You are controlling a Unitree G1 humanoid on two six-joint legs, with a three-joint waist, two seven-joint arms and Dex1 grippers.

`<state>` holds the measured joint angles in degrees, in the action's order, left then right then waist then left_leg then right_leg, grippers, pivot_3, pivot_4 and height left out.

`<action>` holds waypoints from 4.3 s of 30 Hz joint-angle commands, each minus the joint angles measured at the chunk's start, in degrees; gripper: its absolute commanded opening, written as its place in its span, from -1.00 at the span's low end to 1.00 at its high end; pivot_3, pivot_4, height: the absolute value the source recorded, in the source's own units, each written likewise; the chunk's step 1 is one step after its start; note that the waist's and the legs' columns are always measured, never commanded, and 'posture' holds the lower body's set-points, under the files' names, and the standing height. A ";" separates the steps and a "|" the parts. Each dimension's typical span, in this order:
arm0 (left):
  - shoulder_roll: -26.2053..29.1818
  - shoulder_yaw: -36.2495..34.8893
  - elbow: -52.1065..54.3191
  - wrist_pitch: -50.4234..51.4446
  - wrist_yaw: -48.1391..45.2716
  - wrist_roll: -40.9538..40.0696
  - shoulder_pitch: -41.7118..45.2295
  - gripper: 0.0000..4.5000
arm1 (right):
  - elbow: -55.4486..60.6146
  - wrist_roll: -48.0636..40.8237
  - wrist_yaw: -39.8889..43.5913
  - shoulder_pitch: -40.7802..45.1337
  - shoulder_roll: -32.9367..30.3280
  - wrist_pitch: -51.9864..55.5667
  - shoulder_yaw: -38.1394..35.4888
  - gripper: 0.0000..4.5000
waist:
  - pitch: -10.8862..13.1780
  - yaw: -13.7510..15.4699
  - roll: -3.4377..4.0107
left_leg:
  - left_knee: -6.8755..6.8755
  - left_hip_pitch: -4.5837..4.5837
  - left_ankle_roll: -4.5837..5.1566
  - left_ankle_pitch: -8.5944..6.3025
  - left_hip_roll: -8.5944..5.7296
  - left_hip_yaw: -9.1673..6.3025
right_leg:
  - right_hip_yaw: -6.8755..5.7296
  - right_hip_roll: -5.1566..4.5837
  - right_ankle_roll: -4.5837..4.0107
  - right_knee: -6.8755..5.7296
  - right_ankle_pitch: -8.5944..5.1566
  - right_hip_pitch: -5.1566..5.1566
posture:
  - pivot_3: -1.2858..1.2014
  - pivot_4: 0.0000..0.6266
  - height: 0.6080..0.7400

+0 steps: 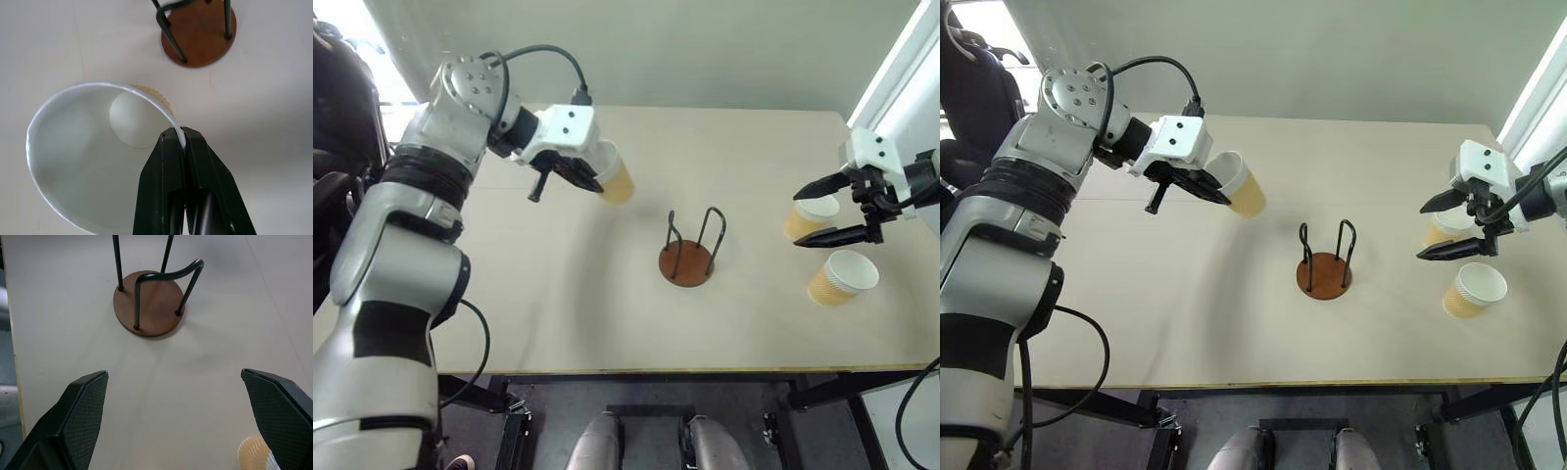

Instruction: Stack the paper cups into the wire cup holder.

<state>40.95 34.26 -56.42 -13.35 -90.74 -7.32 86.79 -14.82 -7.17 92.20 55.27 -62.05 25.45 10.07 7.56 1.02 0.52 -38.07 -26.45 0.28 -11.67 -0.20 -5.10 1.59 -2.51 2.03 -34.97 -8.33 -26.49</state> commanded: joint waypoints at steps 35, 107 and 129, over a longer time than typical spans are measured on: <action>-6.40 -3.67 7.05 7.33 -1.76 -5.04 3.41 -0.98 | 4.87 -3.22 -0.02 -0.55 -3.41 1.96 -0.53 1.00 | 0.01 -0.01 0.07 | -0.23 0.13 0.32 0.10 -0.06 0.67 | 0.27 -0.06 0.45 -0.01 0.17 0.08 | 0.03 -0.52 1.00; -13.81 -0.17 2.19 1.68 -1.76 -3.81 5.82 -0.98 | 0.26 -5.27 0.30 7.88 -3.14 0.15 2.41 1.00 | 0.01 0.33 0.10 | -0.57 0.11 0.66 0.01 -0.28 0.73 | 0.29 -0.40 0.82 0.01 0.20 0.27 | 0.03 -0.52 1.00; -13.93 2.79 3.98 3.54 -1.76 -6.76 5.81 -0.98 | -3.28 -8.82 0.30 11.20 -4.94 -1.64 4.48 1.00 | 0.01 0.35 0.11 | -0.57 0.09 0.76 -0.05 -0.41 0.75 | 0.25 -0.53 0.87 0.01 0.15 0.28 | 0.03 -0.52 1.00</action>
<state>26.81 37.24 -53.95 -9.95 -90.81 -12.95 91.18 -18.37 -14.94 92.28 64.72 -65.60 24.24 14.84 7.56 1.37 0.63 -38.65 -26.37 1.05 -11.72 -0.61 -4.36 1.83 -3.05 2.91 -34.96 -8.18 -26.20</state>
